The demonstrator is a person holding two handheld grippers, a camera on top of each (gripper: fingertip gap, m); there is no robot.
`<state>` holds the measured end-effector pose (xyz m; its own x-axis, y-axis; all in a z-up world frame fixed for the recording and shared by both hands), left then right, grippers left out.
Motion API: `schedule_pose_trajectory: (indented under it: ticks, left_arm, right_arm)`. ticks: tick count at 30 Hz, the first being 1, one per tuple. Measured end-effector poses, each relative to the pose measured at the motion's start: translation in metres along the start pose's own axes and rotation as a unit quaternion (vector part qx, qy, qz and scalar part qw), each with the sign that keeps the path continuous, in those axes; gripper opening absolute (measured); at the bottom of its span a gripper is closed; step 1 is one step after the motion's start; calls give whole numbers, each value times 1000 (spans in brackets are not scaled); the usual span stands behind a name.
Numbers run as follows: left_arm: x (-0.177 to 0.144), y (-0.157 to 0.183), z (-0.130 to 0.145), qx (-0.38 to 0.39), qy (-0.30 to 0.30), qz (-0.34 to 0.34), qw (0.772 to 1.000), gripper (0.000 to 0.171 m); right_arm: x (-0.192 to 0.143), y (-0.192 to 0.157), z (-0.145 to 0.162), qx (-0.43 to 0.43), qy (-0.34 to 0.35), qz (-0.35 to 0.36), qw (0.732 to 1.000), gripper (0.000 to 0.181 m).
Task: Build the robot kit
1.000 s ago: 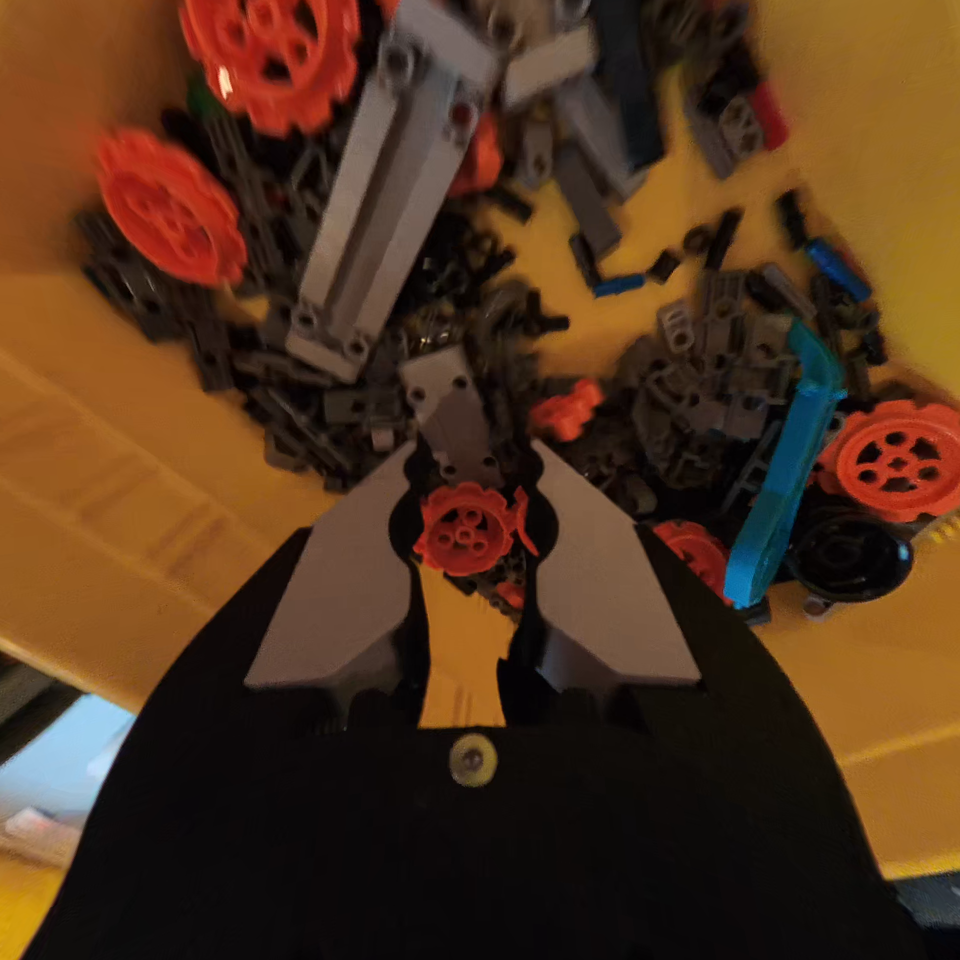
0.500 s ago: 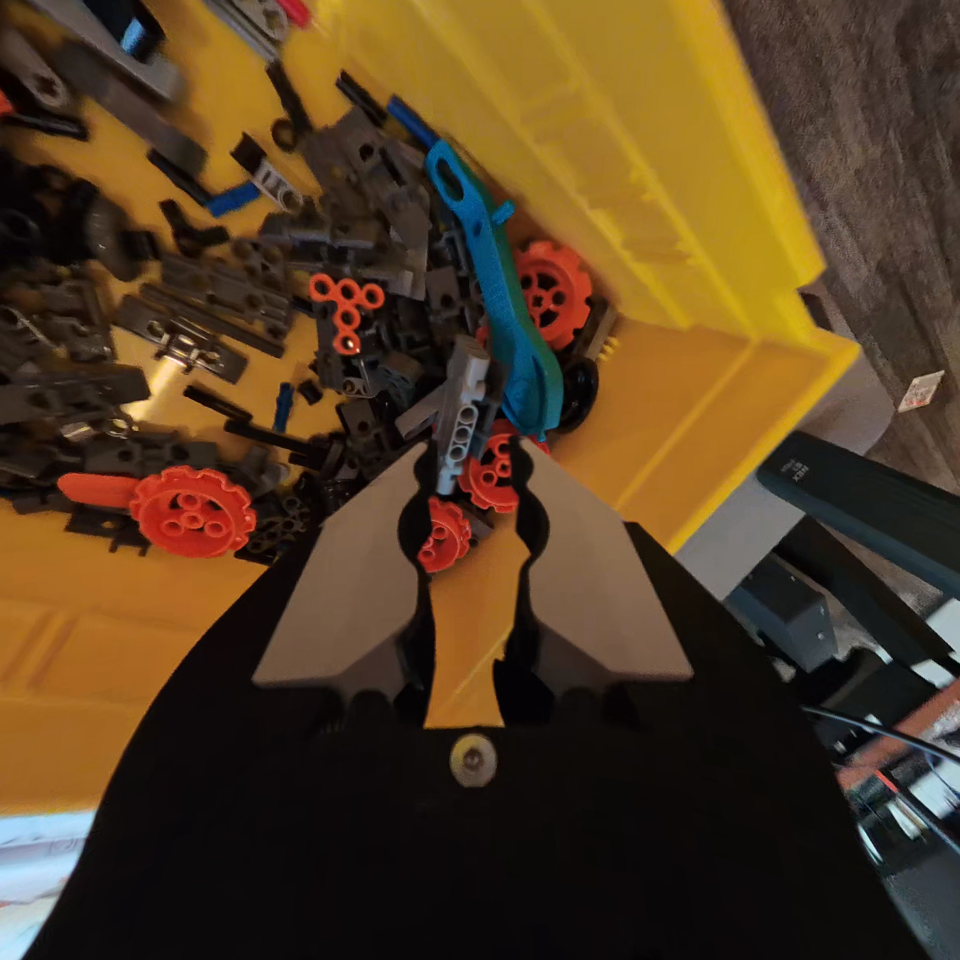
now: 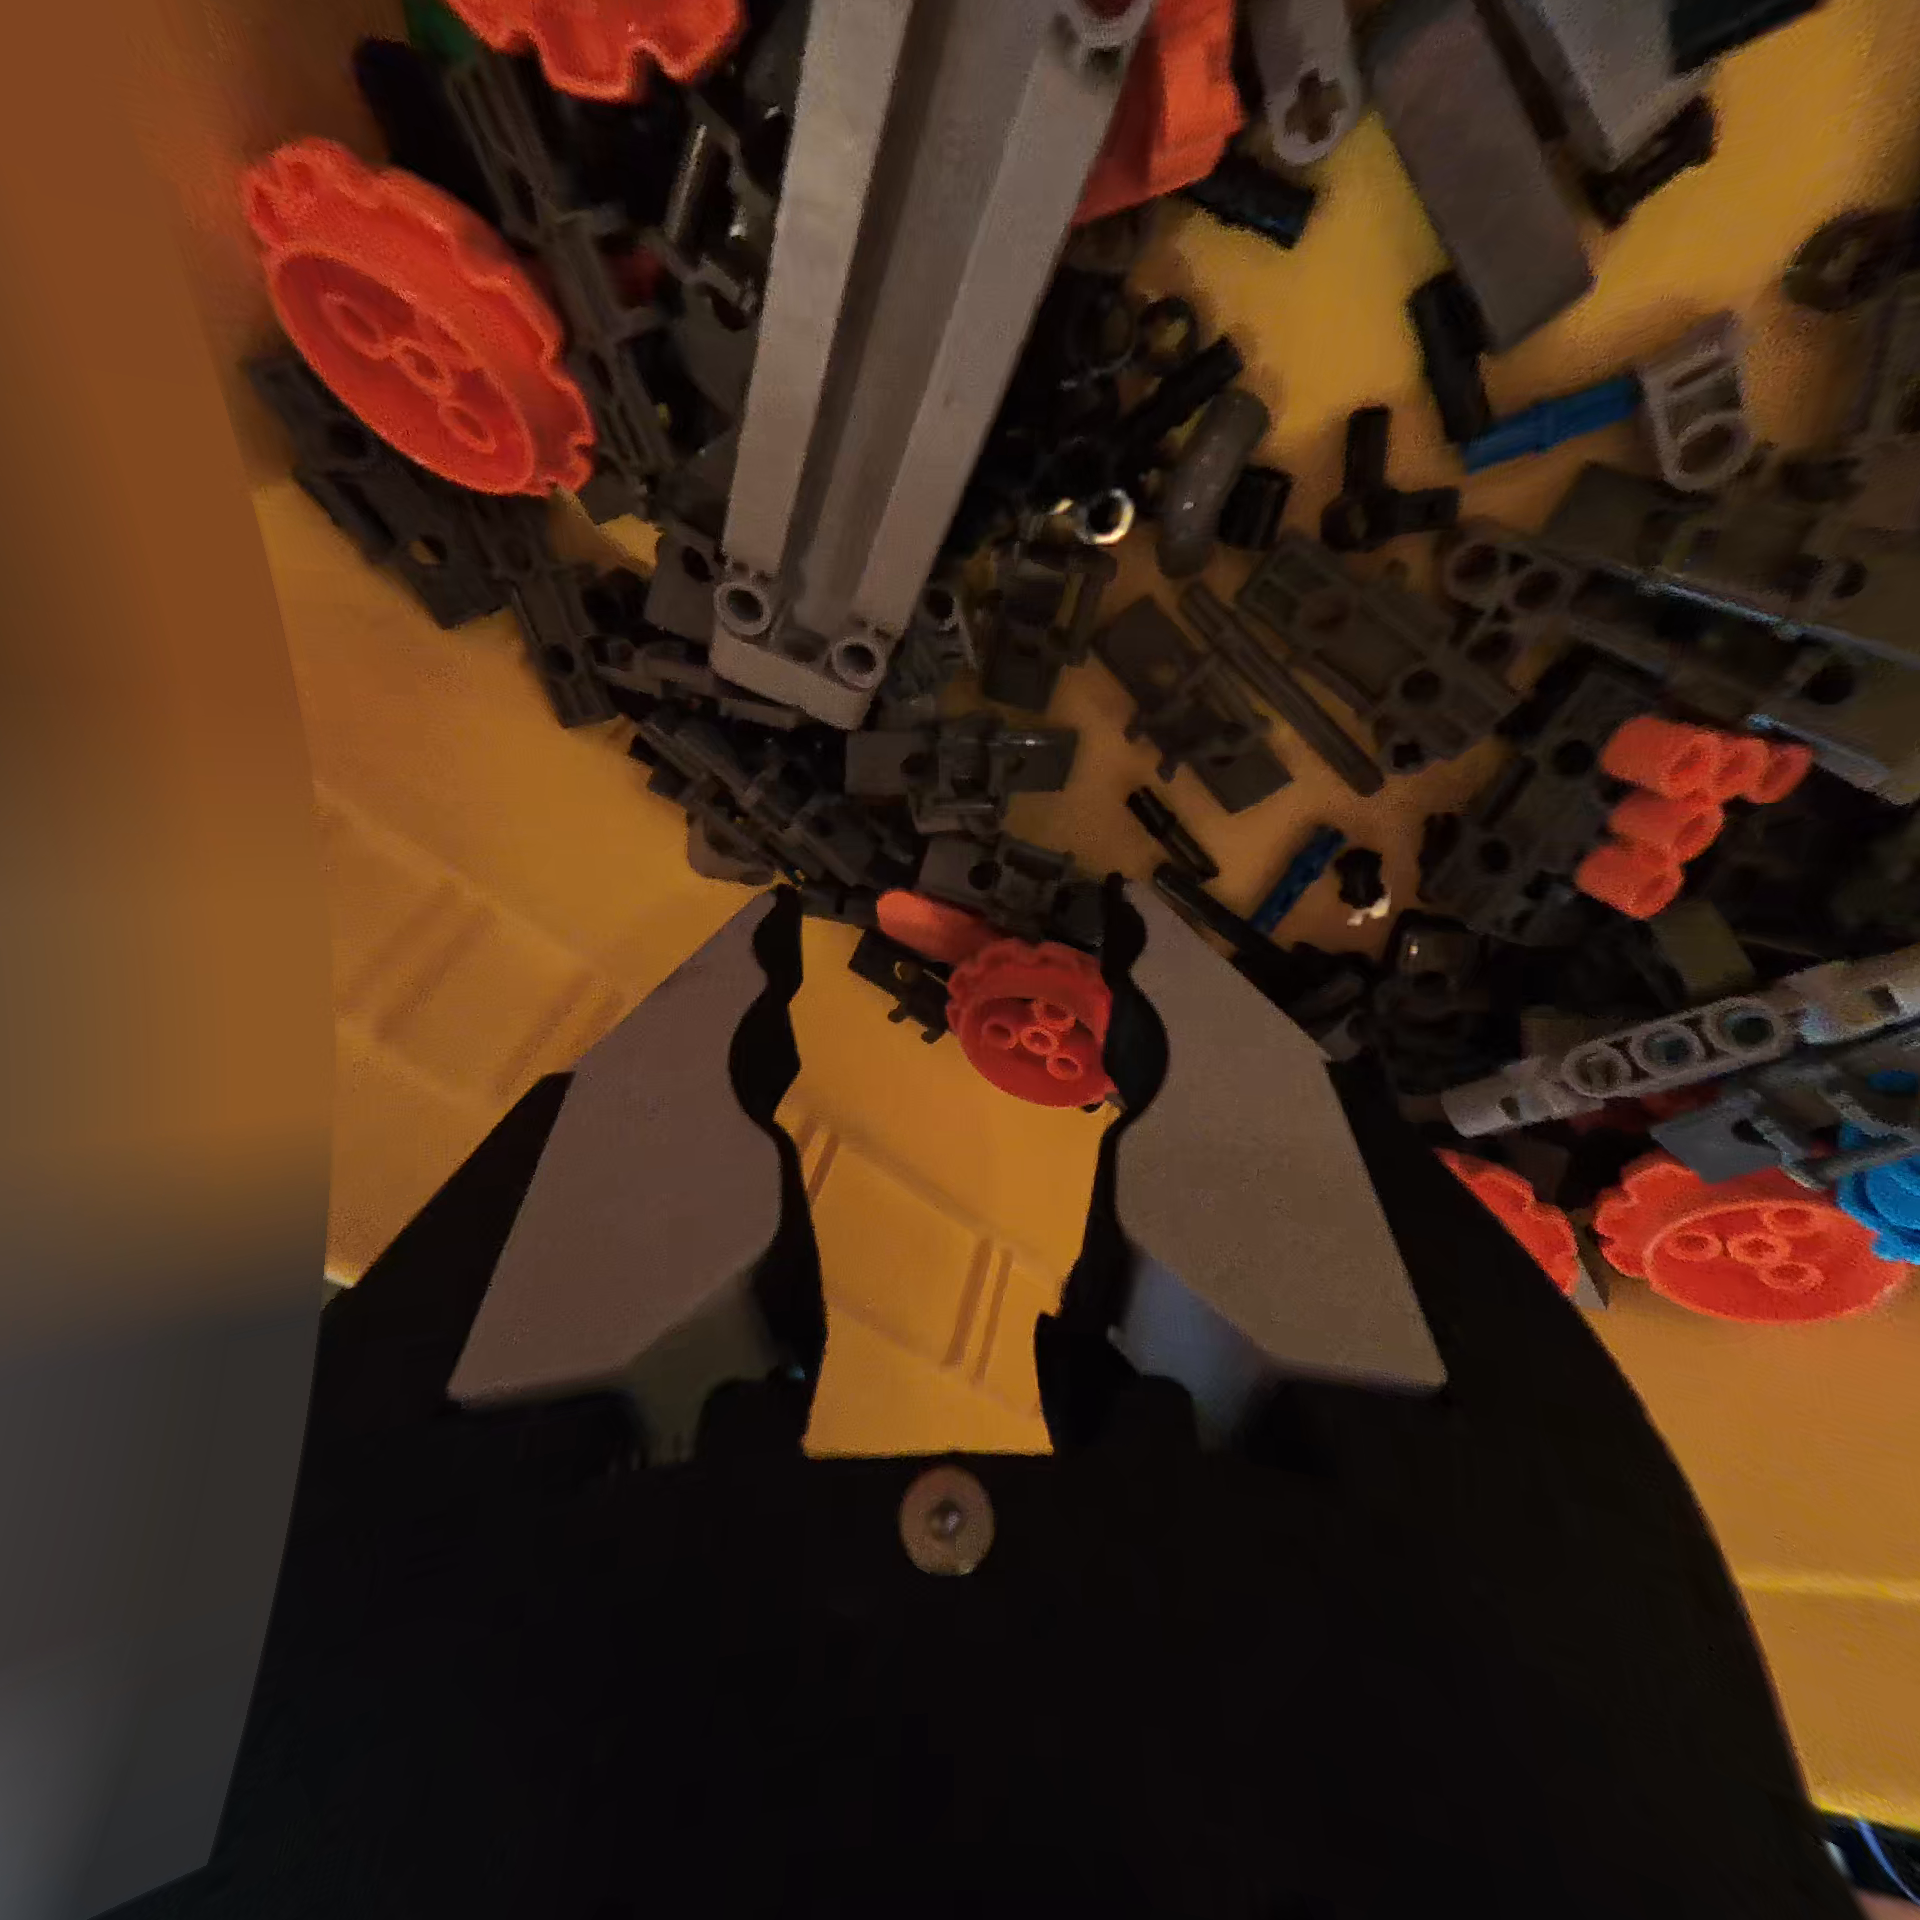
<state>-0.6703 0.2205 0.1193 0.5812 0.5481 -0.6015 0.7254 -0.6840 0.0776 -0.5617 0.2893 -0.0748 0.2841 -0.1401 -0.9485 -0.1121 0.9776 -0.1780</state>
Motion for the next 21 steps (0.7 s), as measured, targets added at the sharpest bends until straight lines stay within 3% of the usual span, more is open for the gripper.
schedule_pose_trajectory:
  ticks: [3,5,7,14,16,19,21]
  left_arm:
    - [0,-1,0,-2,1,1,1000,27]
    - [1,-1,0,-3,-1,2,1000,27]
    - [0,0,0,0,-1,2,1000,27]
    - [-1,-1,0,-4,4,4,1000,28]
    - [0,-1,0,-3,2,4,1000,28]
    - [0,0,0,0,1,3,1000,28]
    - [0,0,0,0,2,3,1000,27]
  right_arm:
    - [0,4,1,-7,-30,40,999,29]
    - [0,12,3,9,-41,46,998,29]
    - [-4,26,5,26,-36,78,996,15]
    - [-23,57,12,86,25,120,989,14]
    - [-32,46,7,65,55,103,991,25]
    - [-40,14,-9,3,115,26,993,27]
    - [-36,-3,-15,-49,118,17,992,27]
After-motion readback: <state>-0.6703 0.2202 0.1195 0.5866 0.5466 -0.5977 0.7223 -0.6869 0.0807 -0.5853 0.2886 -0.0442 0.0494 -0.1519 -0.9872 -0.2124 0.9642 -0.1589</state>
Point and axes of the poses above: each gripper's, where its closed fingertips meet, x out along the fingers, z out of its underside, y = z × x across the jaws, the point moved 9 cm from there along -x, back along the fingers, and after that the axes turned 13 degrees about x, right-handed, at the moved point
